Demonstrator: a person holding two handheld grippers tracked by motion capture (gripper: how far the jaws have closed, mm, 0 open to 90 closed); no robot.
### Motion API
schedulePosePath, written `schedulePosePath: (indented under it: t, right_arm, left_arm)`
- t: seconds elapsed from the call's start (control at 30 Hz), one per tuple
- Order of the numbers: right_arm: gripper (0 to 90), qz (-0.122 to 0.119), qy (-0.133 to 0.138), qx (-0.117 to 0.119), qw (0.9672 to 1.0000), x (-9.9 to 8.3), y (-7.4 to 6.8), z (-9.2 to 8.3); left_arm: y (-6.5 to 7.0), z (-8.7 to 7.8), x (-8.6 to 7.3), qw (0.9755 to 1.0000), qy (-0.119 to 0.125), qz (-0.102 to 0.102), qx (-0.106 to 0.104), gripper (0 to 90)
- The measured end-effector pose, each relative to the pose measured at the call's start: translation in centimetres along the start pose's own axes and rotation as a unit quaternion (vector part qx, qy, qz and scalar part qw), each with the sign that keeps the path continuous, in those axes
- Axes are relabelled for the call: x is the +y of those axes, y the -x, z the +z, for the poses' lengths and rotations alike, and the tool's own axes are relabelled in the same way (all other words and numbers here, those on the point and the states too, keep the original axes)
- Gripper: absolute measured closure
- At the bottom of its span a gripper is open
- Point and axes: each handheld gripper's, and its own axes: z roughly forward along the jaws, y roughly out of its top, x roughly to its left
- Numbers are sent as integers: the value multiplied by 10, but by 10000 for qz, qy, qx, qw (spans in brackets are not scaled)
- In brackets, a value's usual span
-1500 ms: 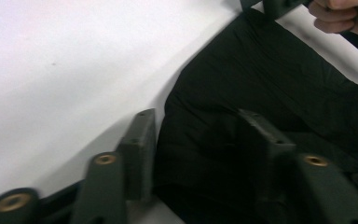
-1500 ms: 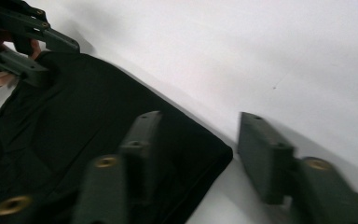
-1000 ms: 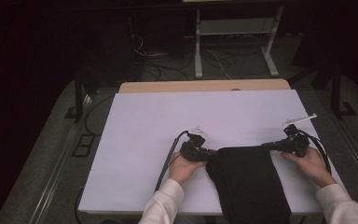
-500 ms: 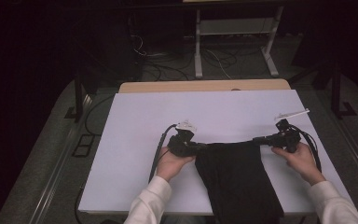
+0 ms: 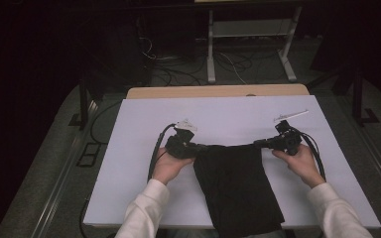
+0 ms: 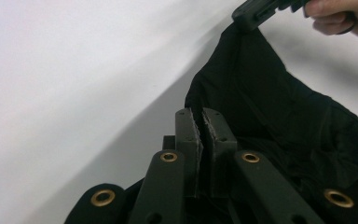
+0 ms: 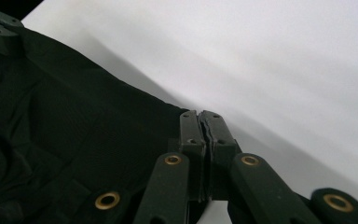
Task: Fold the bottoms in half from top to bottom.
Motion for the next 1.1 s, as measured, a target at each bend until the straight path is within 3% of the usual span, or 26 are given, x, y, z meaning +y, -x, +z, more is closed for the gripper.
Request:
schedulePosePath:
  t: [0.2, 0.37, 0.53, 0.73, 0.83, 1.1]
  right_arm:
    - [863, -3, 5, -242, 9997, 13, 1, 6]
    - [863, 57, 113, -301, 9995, 24, 2, 7]
    - [863, 43, 39, -454, 9990, 34, 3, 13]
    - [863, 141, 129, -504, 9985, 45, 6, 20]
    - [863, 150, 180, -563, 9981, 49, 8, 23]
    - [863, 252, 314, -611, 9973, 54, 16, 34]
  left_arm:
    - [-10, 1, 13, 9995, -153, 268, 114, 849]
    - [-20, 0, 21, 9991, -151, 338, 194, 849]
    - [-34, 1, 24, 9994, -36, 247, 224, 849]
    - [-52, 4, 31, 9992, 84, 282, 280, 849]
    - [-62, 7, 33, 9991, 228, 193, 291, 849]
    - [-83, 16, 34, 9987, 273, 91, 413, 851]
